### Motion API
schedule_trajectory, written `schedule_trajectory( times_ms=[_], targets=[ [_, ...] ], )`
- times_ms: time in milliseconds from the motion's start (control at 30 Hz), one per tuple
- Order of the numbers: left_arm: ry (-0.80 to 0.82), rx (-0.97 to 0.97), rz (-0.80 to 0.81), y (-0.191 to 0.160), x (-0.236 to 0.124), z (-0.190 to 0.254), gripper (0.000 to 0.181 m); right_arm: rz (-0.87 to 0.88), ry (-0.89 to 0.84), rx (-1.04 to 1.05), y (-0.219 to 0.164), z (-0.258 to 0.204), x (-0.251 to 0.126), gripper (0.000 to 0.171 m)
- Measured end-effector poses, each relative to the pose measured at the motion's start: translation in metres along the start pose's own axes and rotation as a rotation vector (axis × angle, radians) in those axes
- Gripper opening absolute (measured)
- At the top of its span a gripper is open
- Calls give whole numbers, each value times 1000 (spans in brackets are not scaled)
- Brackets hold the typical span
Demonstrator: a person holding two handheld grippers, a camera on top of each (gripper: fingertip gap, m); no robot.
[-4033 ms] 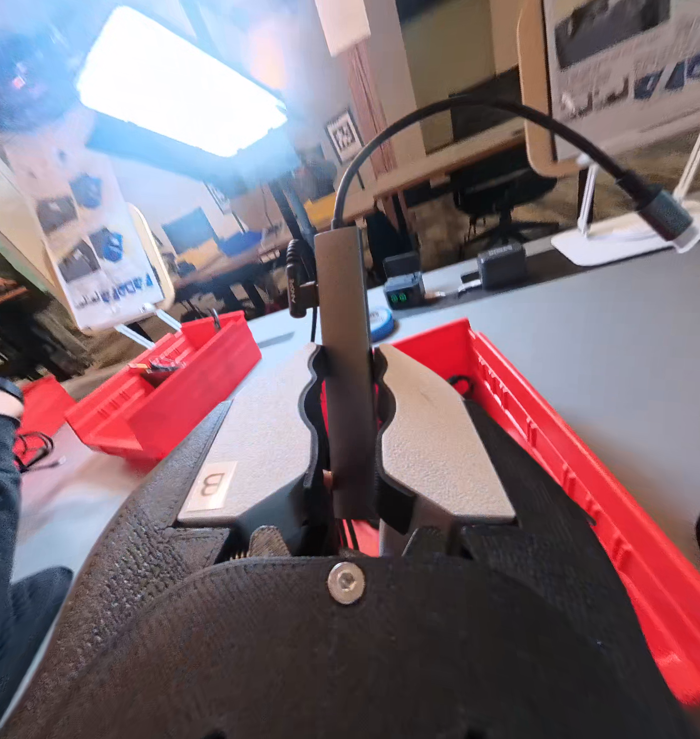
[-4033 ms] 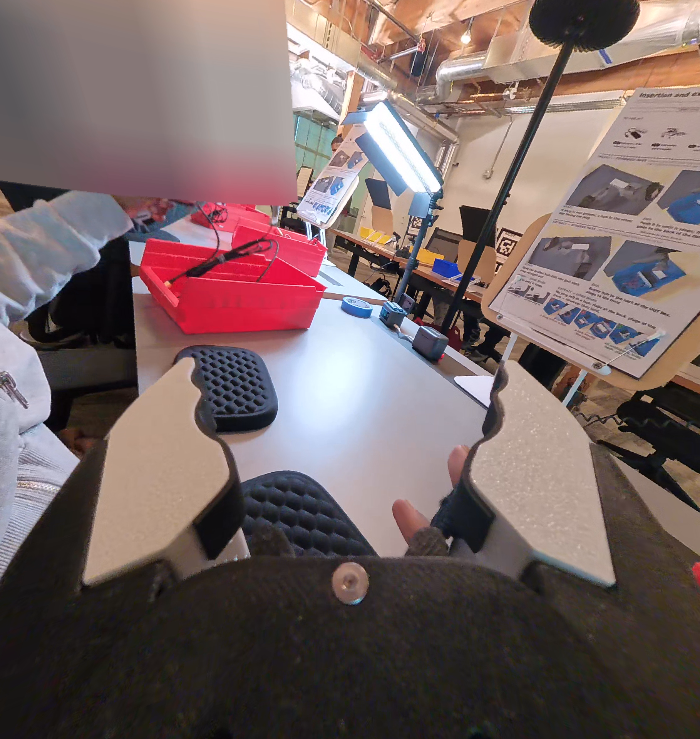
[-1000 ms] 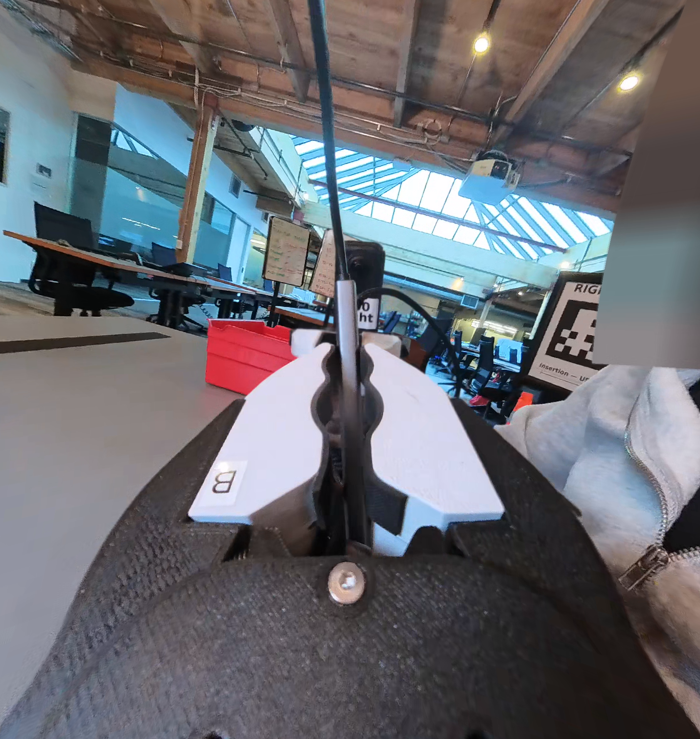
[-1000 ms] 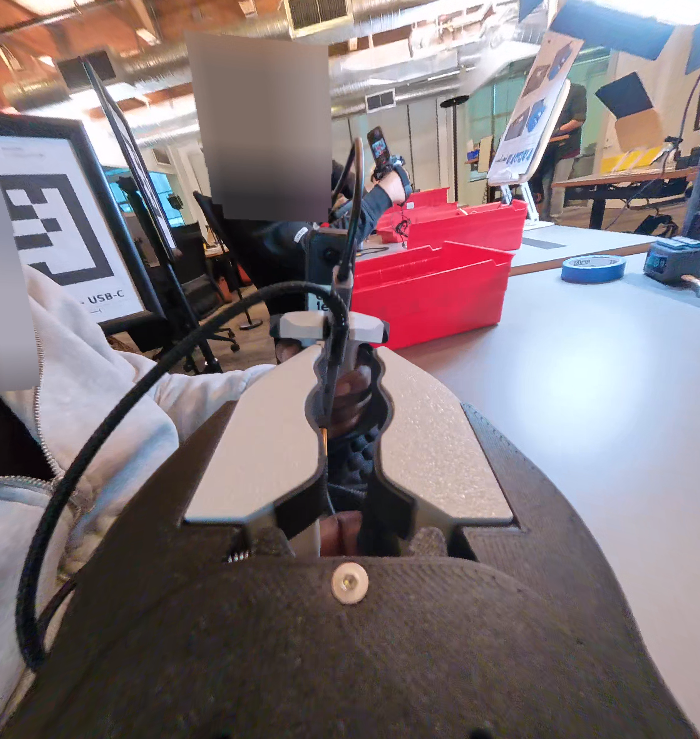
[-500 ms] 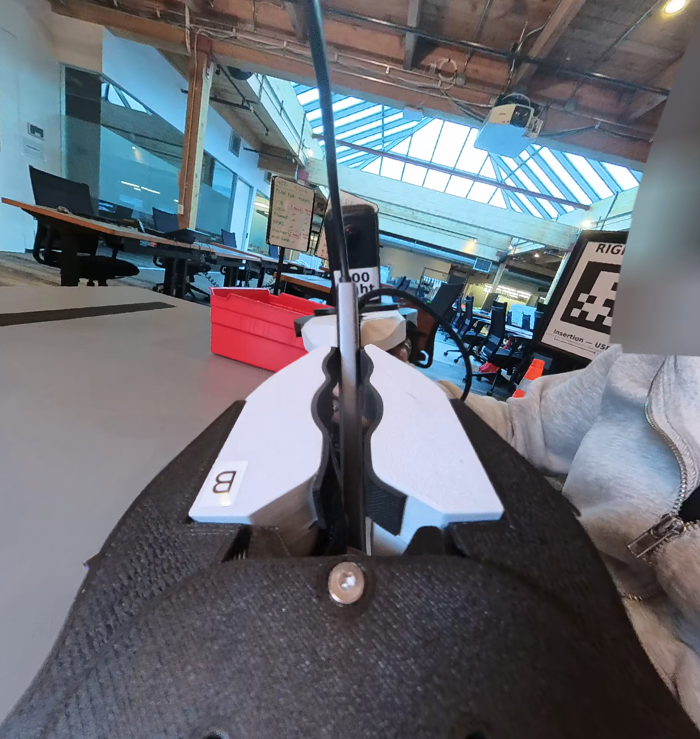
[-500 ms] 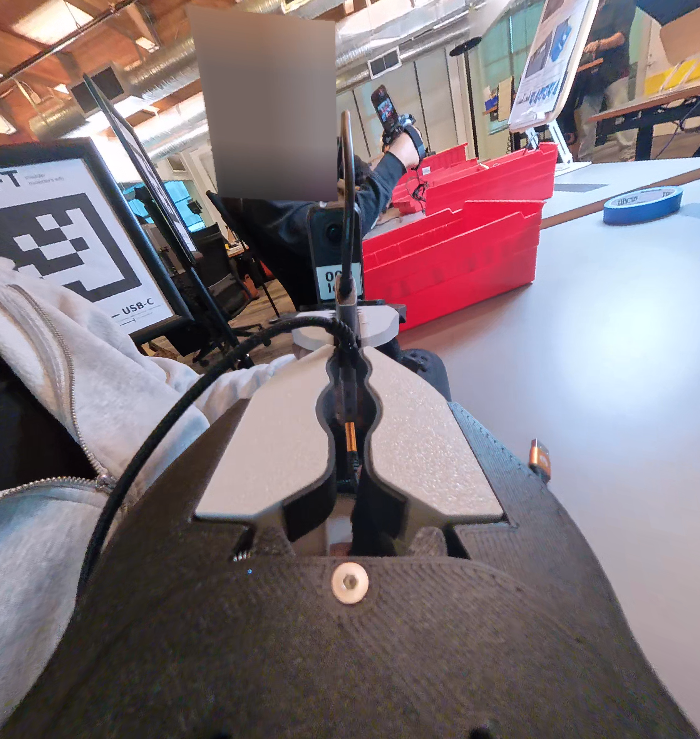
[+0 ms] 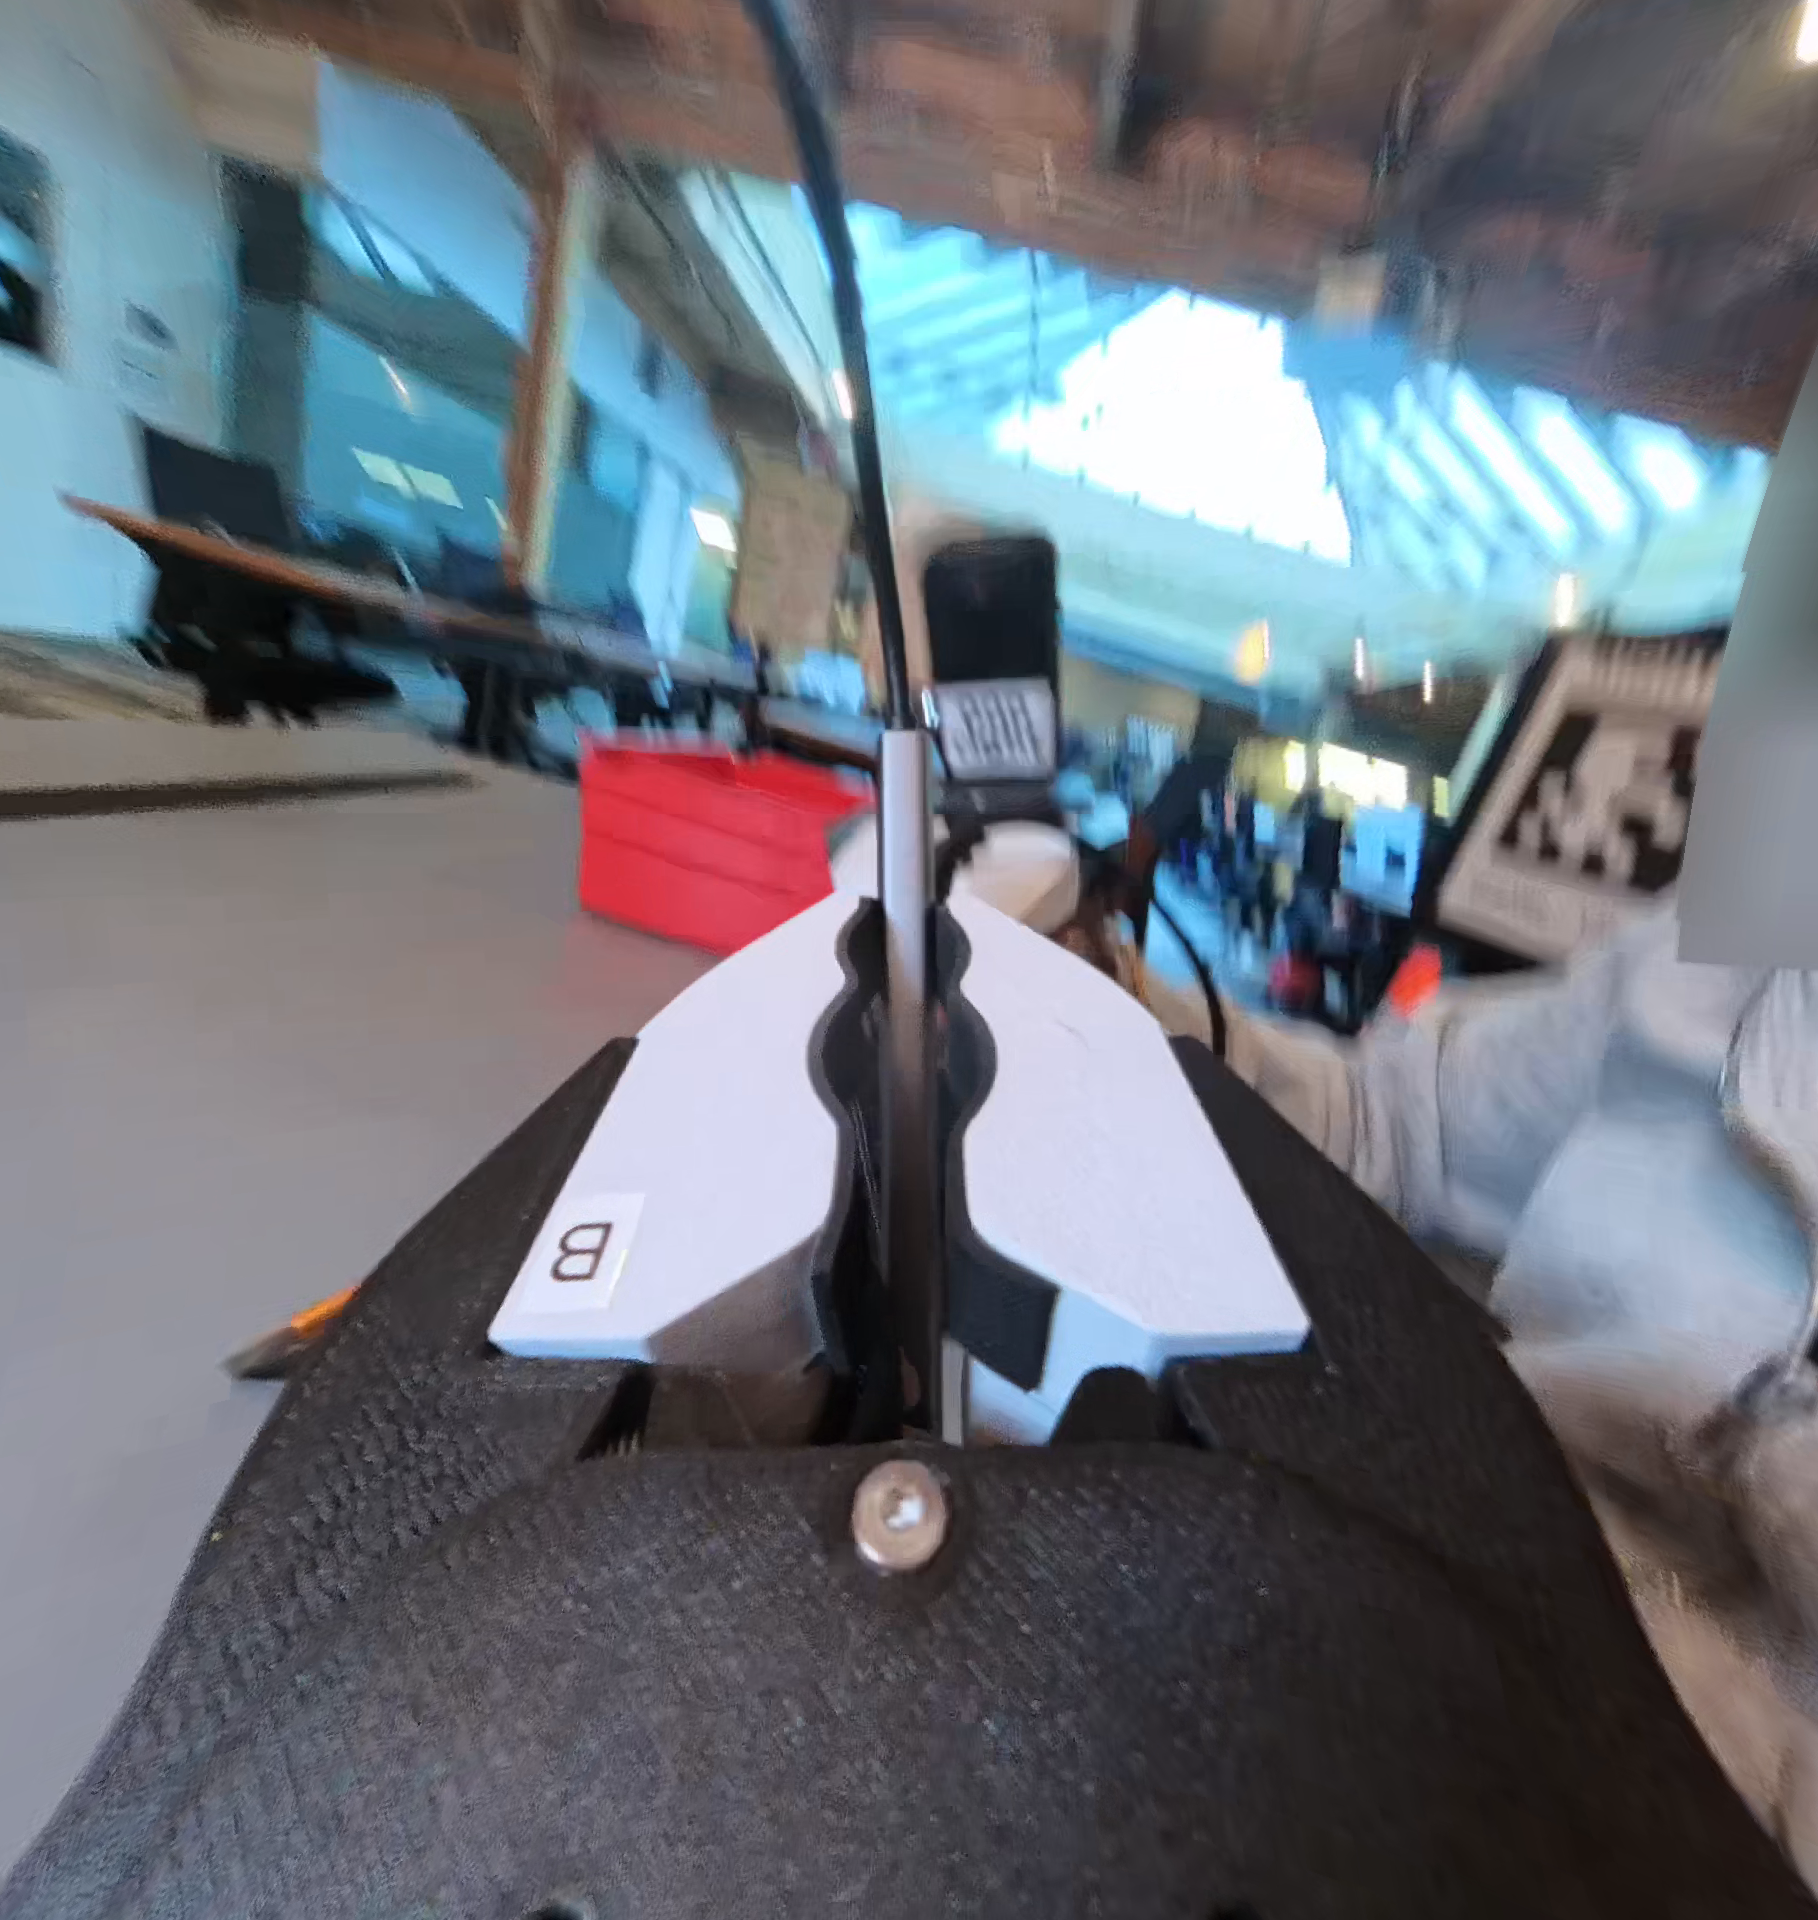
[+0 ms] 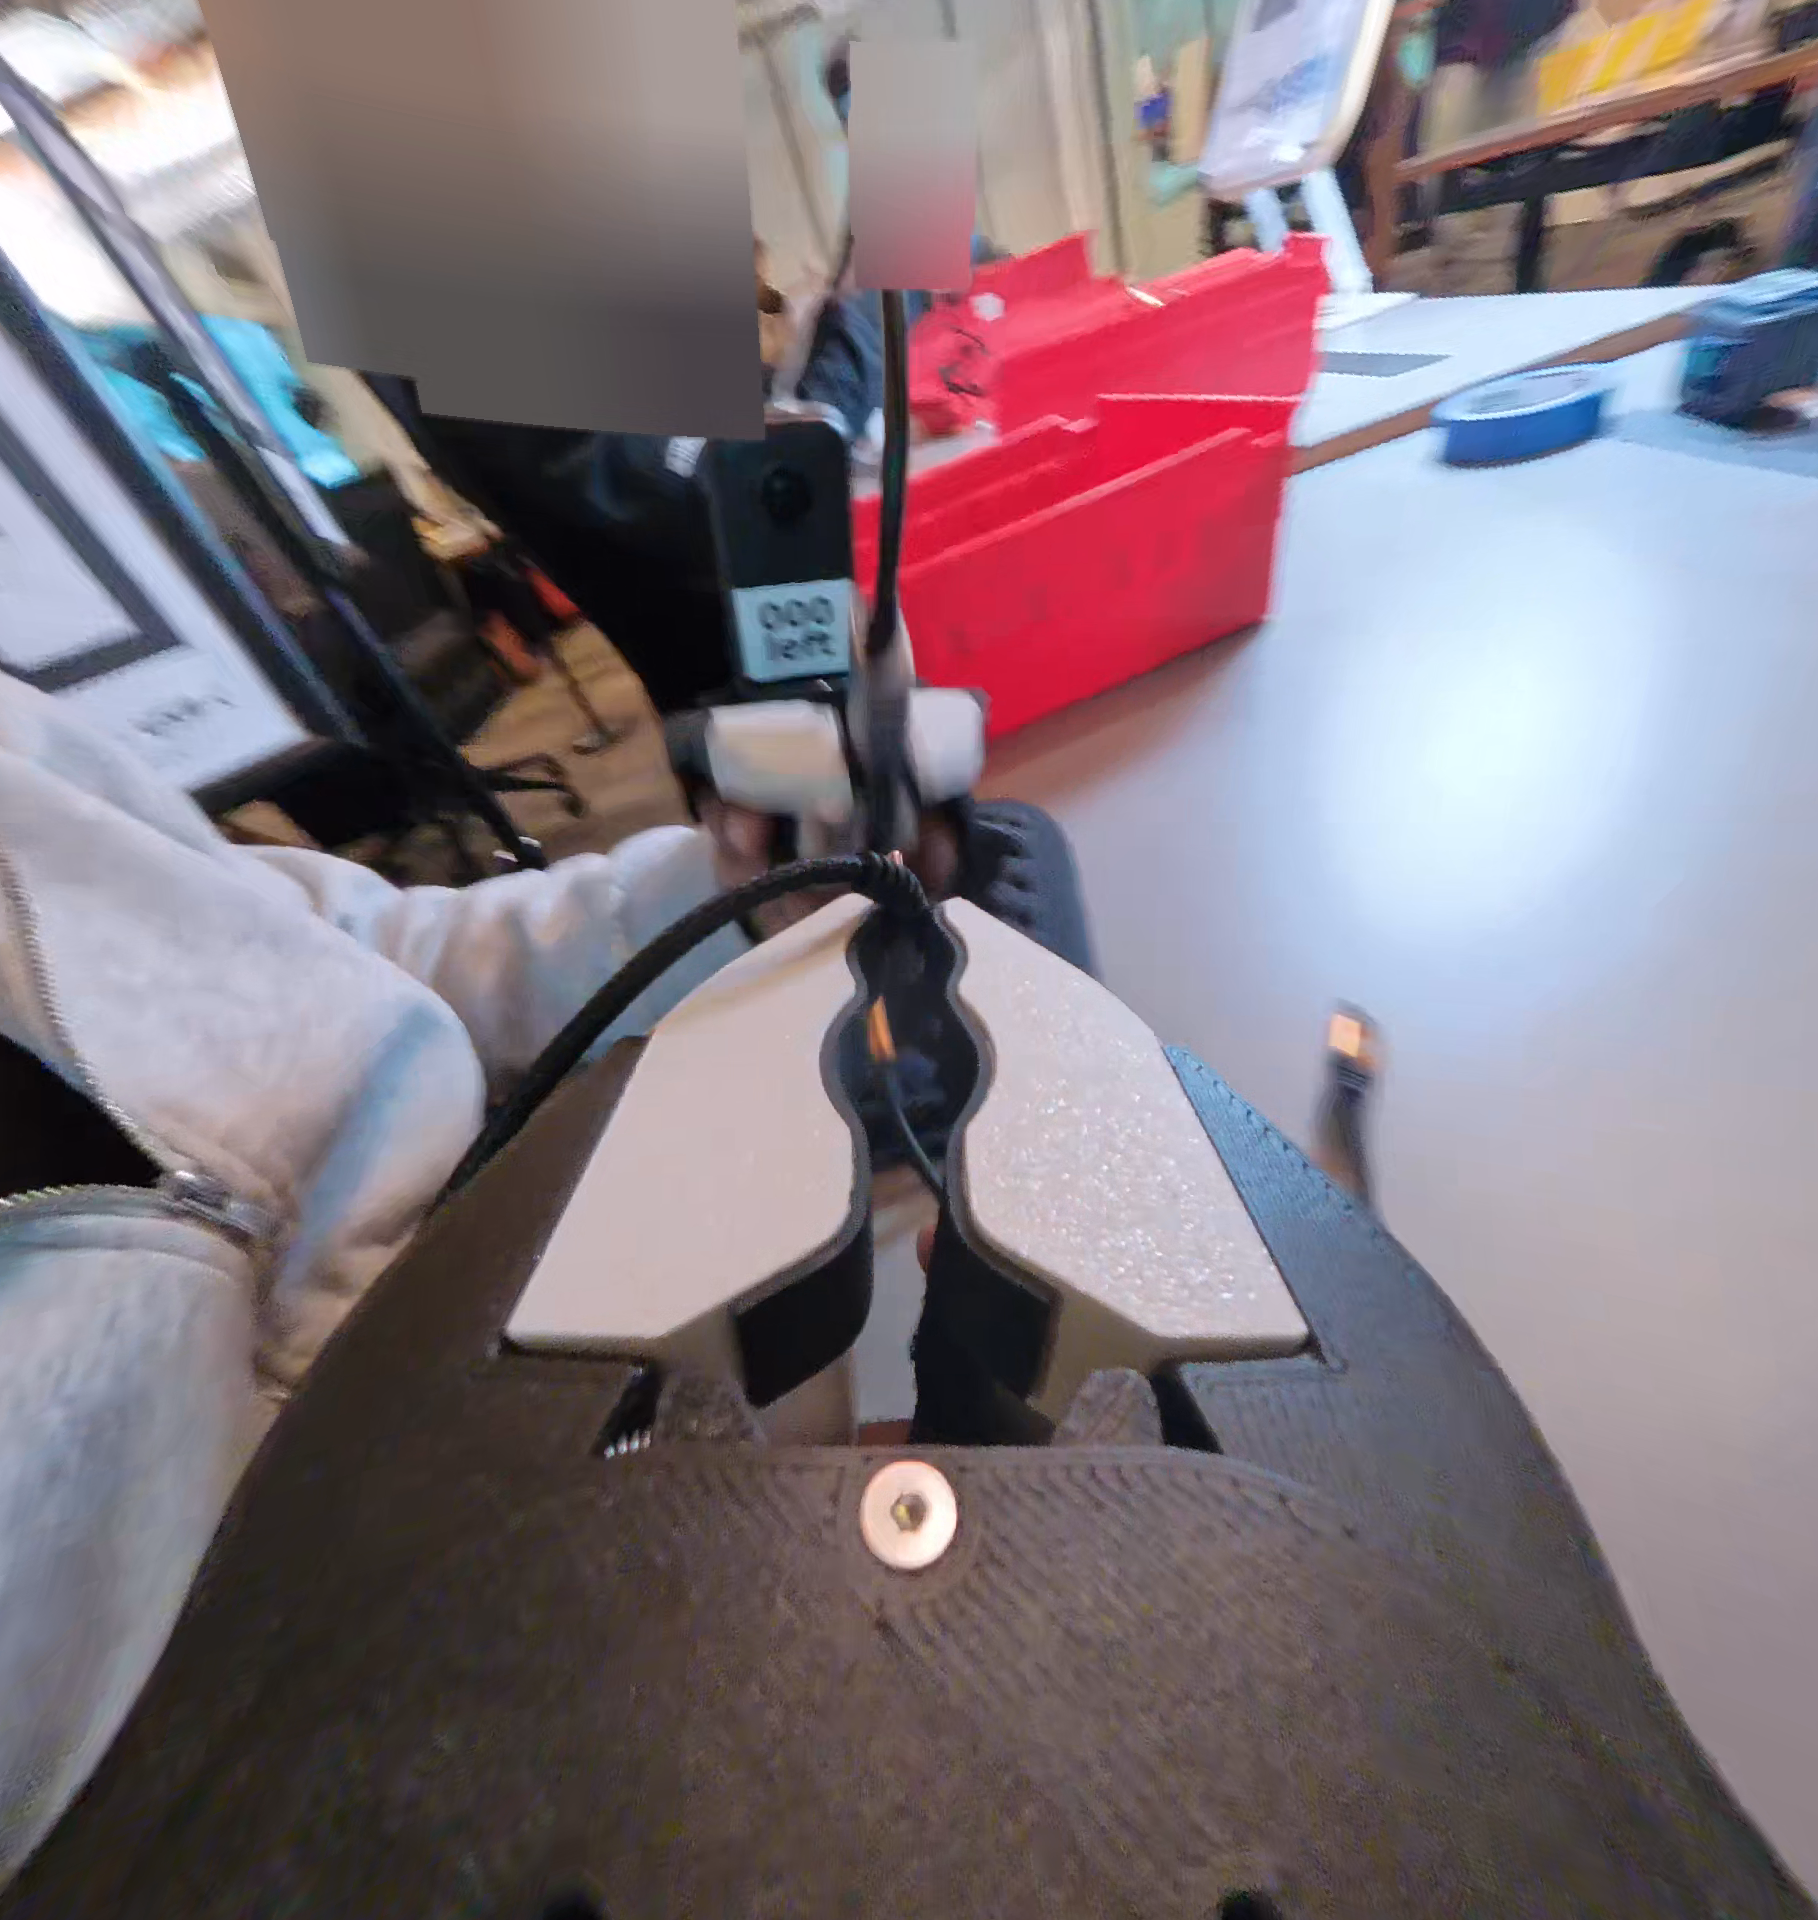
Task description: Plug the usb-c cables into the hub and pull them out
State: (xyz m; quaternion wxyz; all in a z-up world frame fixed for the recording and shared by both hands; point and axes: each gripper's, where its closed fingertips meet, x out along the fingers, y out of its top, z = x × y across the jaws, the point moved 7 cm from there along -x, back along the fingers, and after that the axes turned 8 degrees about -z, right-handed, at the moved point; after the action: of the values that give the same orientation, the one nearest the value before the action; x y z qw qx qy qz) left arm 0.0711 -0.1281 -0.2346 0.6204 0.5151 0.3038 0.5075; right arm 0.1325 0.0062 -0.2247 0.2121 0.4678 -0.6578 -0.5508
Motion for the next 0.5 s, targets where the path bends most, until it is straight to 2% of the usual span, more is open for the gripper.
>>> schedule_trajectory(
  times_ms=[33,67,133,233,367,500],
  targets=[
    [19,-48,104,7,-14,-6,10,26,-48,-10,3,4,-15,7],
    [23,-61,138,11,-26,-10,10,98,-34,19,10,6,-34,7],
    [23,4,118,13,-35,-3,10,179,-20,43,21,5,-61,7],
    [40,24,87,9,-31,-1,10,149,-111,-29,31,1,-73,7],
    [45,78,54,7,-26,4,10,232,-214,-61,55,-5,-91,7],
    [113,41,134,12,-35,-3,11,339,-290,-102,93,-21,-121,7]
  ],
)
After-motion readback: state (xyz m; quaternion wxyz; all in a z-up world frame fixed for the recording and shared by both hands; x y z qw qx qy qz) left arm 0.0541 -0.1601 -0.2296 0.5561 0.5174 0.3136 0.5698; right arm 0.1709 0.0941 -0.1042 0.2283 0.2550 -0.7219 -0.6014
